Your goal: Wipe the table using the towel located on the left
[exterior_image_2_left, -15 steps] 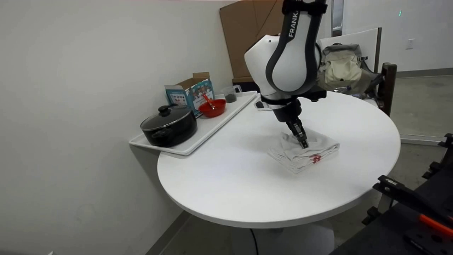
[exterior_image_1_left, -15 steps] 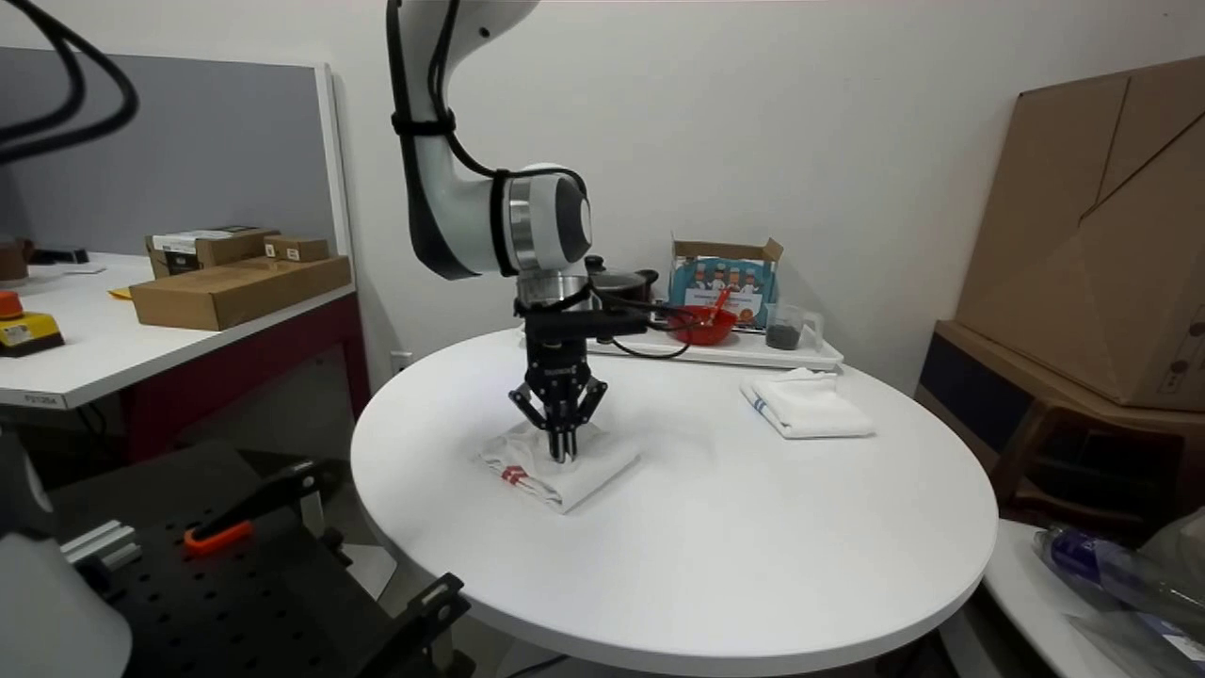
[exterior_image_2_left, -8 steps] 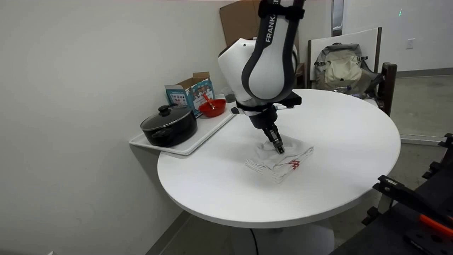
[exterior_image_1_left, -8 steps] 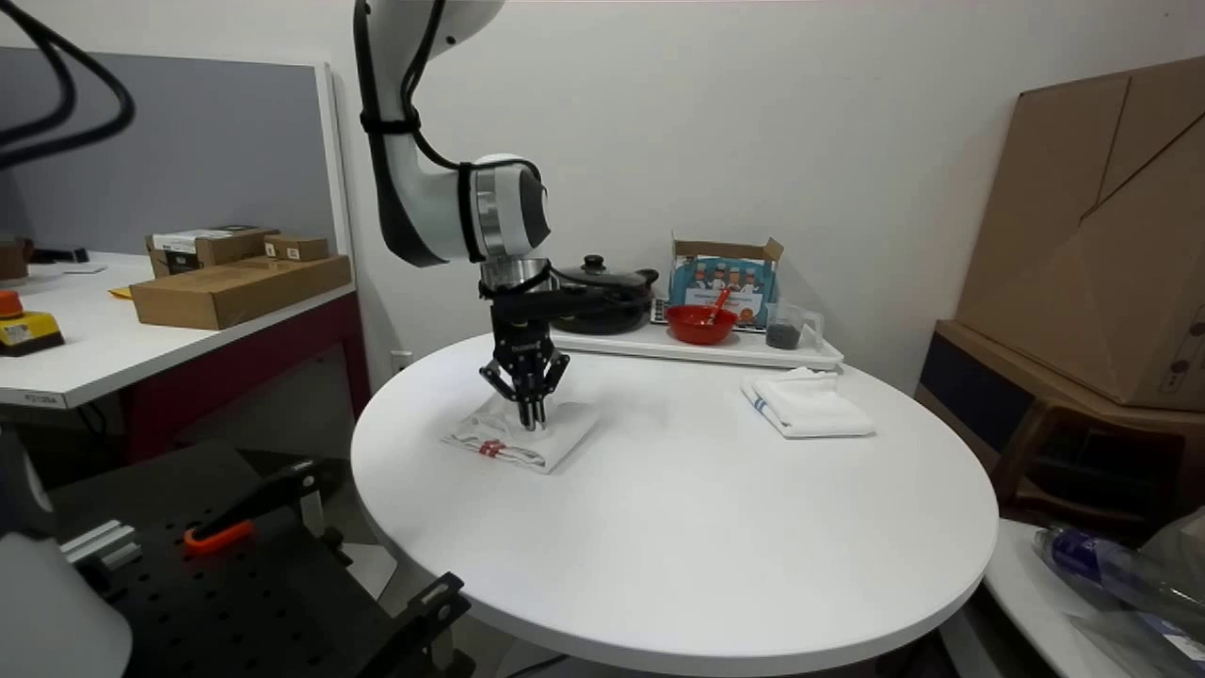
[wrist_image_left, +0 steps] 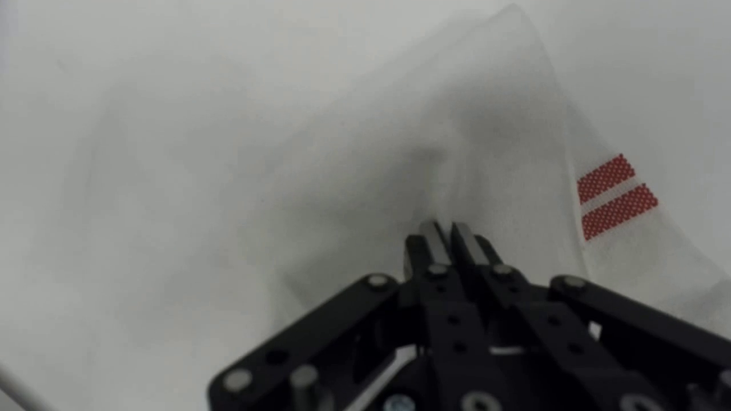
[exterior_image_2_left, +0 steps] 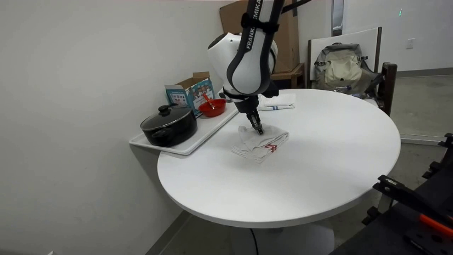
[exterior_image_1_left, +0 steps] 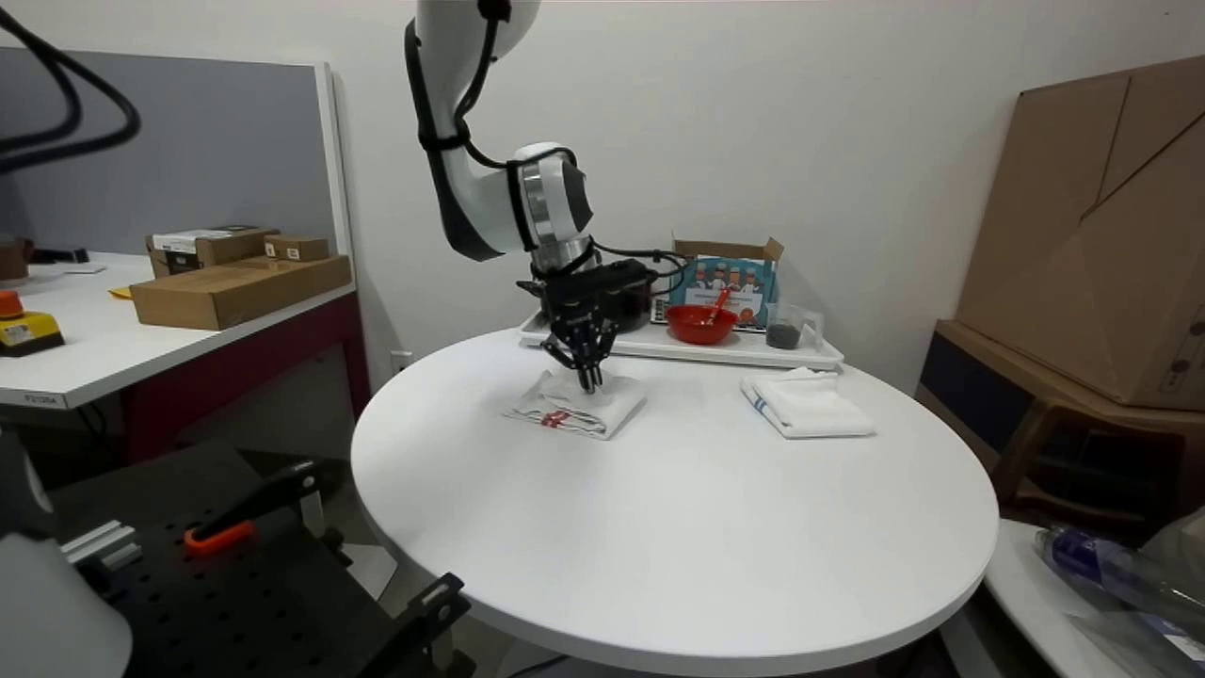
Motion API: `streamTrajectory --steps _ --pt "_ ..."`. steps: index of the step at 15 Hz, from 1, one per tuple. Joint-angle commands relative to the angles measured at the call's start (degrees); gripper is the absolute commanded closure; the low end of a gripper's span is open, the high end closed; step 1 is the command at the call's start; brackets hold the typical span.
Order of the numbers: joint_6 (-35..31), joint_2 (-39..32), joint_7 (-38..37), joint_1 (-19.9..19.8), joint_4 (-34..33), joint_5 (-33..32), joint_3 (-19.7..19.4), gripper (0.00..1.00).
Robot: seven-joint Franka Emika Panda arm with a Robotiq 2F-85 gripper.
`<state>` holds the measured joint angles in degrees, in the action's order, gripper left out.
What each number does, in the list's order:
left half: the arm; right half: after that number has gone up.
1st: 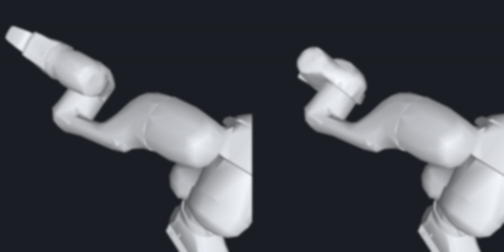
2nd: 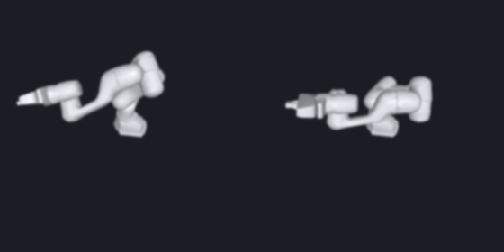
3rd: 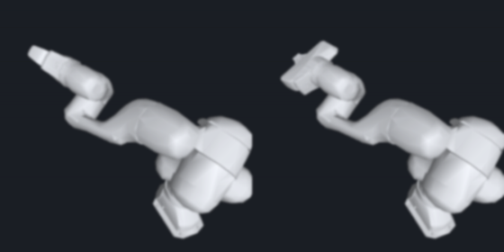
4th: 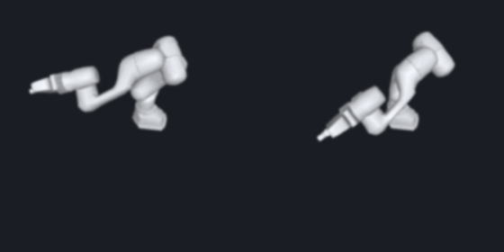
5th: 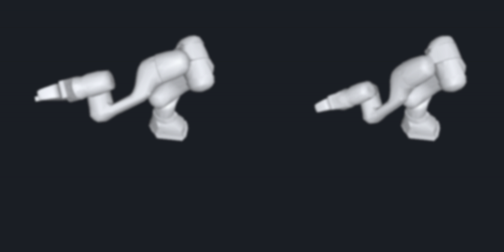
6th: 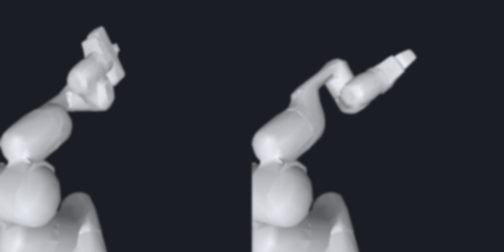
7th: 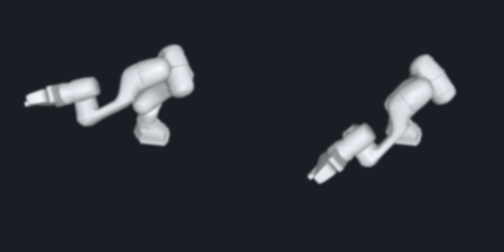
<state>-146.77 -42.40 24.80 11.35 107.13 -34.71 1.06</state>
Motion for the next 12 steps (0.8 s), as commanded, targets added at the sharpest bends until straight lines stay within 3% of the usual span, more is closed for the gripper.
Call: streamTrajectory --steps 1,7,12 --pt "0.5 -4.6 -2.3 -0.4 -7.1 -1.9 -2.8 0.93" --pt "1.2 -7.9 -4.2 -5.8 -11.6 0.2 -7.0 0.93" --pt "1.7 -5.0 -7.9 -9.6 -6.8 -0.3 -10.7 0.93"
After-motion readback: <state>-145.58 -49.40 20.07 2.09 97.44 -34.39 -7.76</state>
